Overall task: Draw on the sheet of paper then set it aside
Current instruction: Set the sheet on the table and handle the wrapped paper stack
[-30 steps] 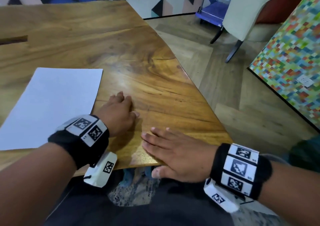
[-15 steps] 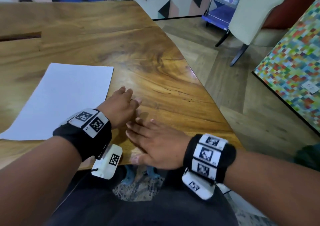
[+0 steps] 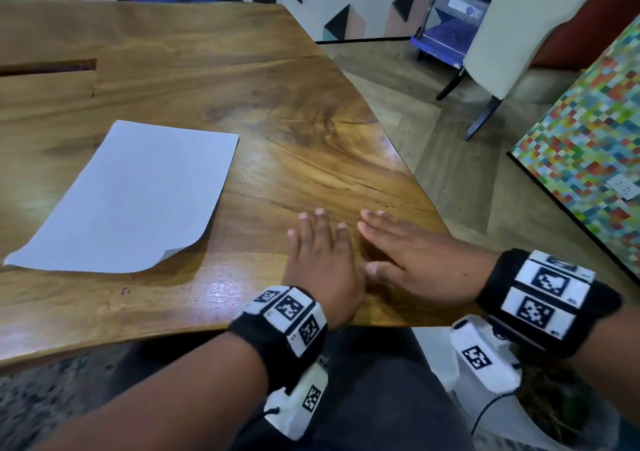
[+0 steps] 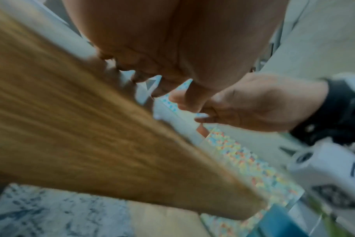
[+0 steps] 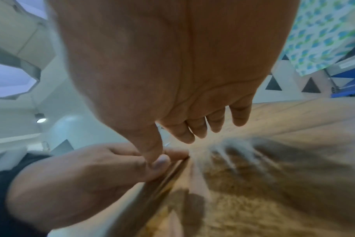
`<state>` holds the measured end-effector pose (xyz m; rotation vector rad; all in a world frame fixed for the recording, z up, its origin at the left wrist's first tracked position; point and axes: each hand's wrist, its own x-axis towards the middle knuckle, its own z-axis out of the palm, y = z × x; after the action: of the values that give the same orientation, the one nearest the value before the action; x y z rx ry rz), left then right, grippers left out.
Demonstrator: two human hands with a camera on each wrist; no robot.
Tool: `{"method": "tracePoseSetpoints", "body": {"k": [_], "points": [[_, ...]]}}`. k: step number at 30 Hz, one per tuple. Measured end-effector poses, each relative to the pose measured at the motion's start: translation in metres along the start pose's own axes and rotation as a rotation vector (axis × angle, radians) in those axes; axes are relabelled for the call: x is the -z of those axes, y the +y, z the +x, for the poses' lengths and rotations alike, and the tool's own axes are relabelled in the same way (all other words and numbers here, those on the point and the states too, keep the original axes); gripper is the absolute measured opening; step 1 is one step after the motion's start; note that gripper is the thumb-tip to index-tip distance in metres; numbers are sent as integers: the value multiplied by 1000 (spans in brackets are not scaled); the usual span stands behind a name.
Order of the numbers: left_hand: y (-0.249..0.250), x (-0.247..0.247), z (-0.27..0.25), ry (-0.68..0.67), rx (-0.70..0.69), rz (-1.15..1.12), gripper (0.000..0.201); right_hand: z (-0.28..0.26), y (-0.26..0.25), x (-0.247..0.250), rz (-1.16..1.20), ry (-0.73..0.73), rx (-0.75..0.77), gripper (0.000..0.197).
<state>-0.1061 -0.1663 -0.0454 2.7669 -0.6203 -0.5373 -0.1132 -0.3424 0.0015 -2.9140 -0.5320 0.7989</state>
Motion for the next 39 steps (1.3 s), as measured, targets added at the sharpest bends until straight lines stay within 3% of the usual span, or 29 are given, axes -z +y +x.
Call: {"method": "tracePoseSetpoints", "body": {"k": [3,4,6,8,12,15,17,20,23,26,28,32,39], "points": [[-4,3,-8,35,-216,-70,72,-7,20,-1,54,38,-29,70],[-11,5,-10,71,-195,-56,74,-9,24,-1,58,40,-39,70],[-28,11,-9,115,8,7,79,-11,26,-3,67,33,-58,72],[-36,12,-7,68,150,70,87,-14,17,-4,51,22,-52,73],[-23,4,-10,-46,-68,141,81,-19,-13,-18,-145,82,76,73],[-32,14,-4,53,-140,62,70,-29,-26,-27,-190,68,123,74],[-45,27,7,145,-26,33,69,-31,-30,-31,-227,15,211,75],[-56,45,28,67,190,61,81,-27,-25,-35,-257,-79,321,75],[-50,50,36,-55,159,114,87,-18,4,-27,-243,-89,207,77],[-31,49,31,-149,-15,116,82,-14,34,-10,-180,-47,-5,86],[-21,52,34,-187,-87,95,79,-17,32,-6,-186,-43,23,88],[-24,52,55,-63,-26,122,84,-27,12,-18,-233,-110,235,82],[-15,54,87,-72,41,260,106,-33,80,-17,20,11,-14,84]]}}
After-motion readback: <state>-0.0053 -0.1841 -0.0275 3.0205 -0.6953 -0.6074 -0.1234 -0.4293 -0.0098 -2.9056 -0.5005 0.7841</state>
